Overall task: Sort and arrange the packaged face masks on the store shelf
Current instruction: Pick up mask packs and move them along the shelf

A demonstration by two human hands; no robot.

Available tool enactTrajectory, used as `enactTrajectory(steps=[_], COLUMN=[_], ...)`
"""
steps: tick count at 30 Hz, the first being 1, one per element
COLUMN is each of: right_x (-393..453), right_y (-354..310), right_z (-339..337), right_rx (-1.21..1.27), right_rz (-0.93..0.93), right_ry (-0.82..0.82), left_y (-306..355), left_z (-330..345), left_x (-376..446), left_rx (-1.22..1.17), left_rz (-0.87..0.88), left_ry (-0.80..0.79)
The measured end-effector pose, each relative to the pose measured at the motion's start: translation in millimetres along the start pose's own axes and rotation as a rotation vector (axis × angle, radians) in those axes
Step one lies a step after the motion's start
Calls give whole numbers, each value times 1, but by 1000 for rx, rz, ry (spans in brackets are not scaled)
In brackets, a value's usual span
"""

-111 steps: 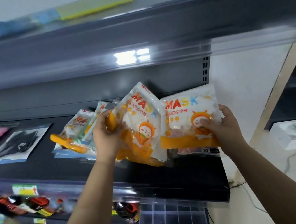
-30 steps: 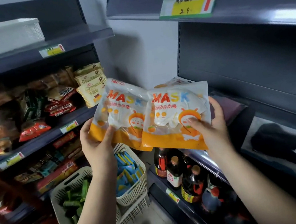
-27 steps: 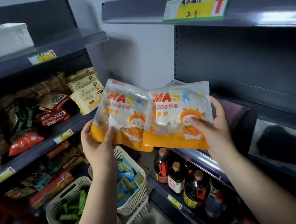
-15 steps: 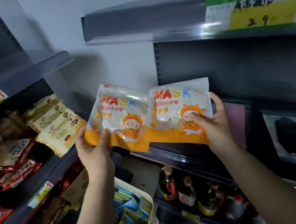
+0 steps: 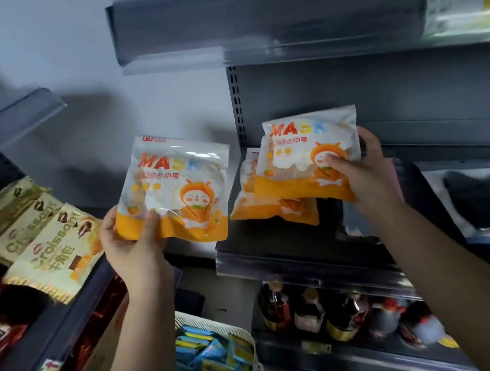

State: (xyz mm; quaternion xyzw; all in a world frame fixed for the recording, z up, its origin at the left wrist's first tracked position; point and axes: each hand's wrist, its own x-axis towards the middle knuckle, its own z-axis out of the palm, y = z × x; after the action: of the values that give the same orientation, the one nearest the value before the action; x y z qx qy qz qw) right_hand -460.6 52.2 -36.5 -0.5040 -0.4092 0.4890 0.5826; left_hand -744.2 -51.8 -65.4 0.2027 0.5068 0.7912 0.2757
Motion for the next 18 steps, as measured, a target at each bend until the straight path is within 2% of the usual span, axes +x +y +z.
enactTrajectory(steps=[3,6,13,15,18], right_x=[12,23,44,43,28], right_y=[5,13,24,21,14], right_z=[11,20,38,40,48], right_rx=[-41,-184,-704,-815,-767], right_rz=[18,1,-20,-75,-233], right_ry=[-13,-14,-14,37,7], left_y=[-3,-4,-6,-6,-7], left_z=[4,13,38,45,56], left_x=[5,5,6,7,7], left_rx=[-25,-39,-49,-51,-56], left_rz=[-24,-46,-58,-57,-82], left_ry=[6,-5,-92,-106,-123])
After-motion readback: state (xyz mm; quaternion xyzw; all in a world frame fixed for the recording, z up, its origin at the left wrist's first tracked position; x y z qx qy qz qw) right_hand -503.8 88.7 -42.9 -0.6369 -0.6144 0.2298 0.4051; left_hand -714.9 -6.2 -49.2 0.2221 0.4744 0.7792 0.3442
